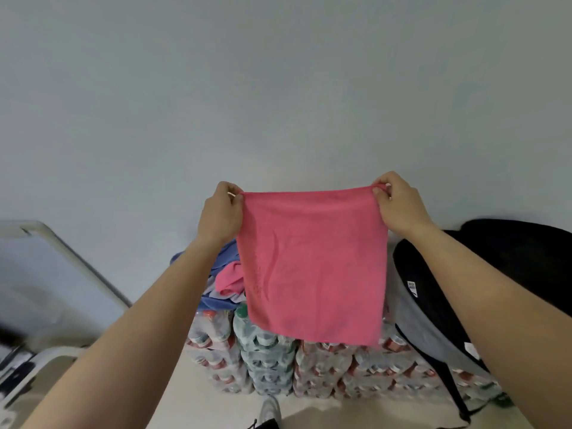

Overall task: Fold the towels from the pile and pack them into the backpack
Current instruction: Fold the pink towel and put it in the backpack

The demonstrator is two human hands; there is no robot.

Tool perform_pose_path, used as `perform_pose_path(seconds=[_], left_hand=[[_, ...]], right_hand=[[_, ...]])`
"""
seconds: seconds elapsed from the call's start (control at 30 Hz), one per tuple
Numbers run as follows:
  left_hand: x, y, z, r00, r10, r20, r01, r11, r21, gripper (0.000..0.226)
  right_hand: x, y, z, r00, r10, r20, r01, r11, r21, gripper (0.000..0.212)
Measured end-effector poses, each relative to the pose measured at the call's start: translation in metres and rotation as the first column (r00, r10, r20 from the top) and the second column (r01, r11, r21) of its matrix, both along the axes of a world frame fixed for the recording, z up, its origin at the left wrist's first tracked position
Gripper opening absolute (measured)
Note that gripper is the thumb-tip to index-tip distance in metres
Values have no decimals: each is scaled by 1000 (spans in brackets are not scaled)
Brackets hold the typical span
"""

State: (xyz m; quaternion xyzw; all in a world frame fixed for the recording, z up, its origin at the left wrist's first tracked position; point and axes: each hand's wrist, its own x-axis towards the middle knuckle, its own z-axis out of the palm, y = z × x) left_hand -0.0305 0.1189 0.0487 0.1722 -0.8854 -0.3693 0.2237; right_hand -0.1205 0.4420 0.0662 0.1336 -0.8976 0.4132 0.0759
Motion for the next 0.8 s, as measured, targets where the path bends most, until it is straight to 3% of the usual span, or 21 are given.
perform_pose_path(seconds=[0.17, 0.43, 0.57, 0.63, 0.73, 0.8], left_hand=[[-45, -2, -59, 971, 33, 237, -28, 999, -25, 16], [-75, 1, -88, 984, 84, 159, -114, 974, 194, 14], [-49, 6, -111, 984, 58, 169, -106, 950, 294, 11], [-31, 11, -128, 980, 68, 188, -120, 952, 282, 19], [-8, 23, -150, 975, 40, 219, -83, 977, 194, 11], [4, 31, -163, 966, 8, 259, -43, 991, 130, 7]], right_hand=[[-44, -9, -63, 992, -95, 82, 77, 977, 198, 10], [-63, -28, -97, 992, -62, 110, 59, 998, 35, 9], [-45, -18, -118, 977, -74, 200, 69, 997, 31, 37], [-41, -15, -133, 974, -81, 211, 69, 996, 65, 38], [-41, -10, -155, 977, -86, 193, 57, 986, 154, 9], [-40, -7, -168, 971, -57, 233, 2, 974, 227, 19]])
